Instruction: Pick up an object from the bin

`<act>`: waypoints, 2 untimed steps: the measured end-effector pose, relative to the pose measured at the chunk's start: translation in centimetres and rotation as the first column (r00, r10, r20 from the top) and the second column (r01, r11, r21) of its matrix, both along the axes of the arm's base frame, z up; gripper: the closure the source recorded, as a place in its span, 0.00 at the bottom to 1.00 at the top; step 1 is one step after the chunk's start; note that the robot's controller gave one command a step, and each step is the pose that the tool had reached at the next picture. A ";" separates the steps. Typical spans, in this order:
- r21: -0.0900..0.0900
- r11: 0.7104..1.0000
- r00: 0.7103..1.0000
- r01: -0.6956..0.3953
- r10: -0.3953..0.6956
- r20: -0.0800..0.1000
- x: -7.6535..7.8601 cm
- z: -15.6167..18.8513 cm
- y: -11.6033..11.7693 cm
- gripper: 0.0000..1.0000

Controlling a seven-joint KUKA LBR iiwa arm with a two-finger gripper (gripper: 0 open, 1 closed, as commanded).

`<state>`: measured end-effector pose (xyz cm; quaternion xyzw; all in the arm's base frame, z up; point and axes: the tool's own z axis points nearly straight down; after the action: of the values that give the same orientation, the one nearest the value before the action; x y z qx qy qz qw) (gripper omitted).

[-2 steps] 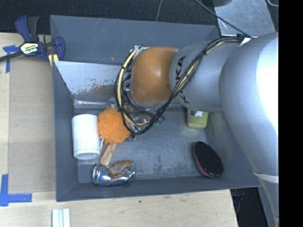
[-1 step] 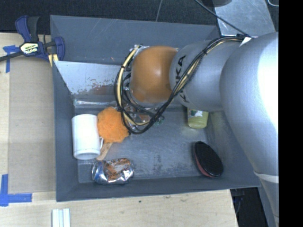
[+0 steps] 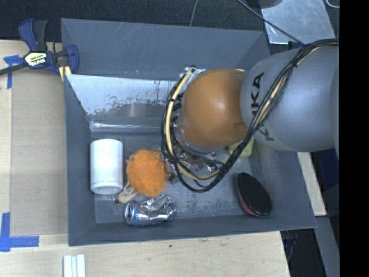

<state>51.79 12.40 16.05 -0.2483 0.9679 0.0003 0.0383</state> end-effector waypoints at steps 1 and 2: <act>-0.003 0.998 0.998 -0.061 0.061 0.006 7.6 -4.8 0.9 1.00; 0.002 1.000 1.000 -0.025 0.025 0.017 8.0 7.1 1.0 1.00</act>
Offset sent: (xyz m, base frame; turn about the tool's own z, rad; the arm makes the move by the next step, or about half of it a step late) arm 0.0740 0.0088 -0.0459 -0.0629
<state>59.81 13.45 23.18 -0.2604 0.9644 -0.0002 0.0468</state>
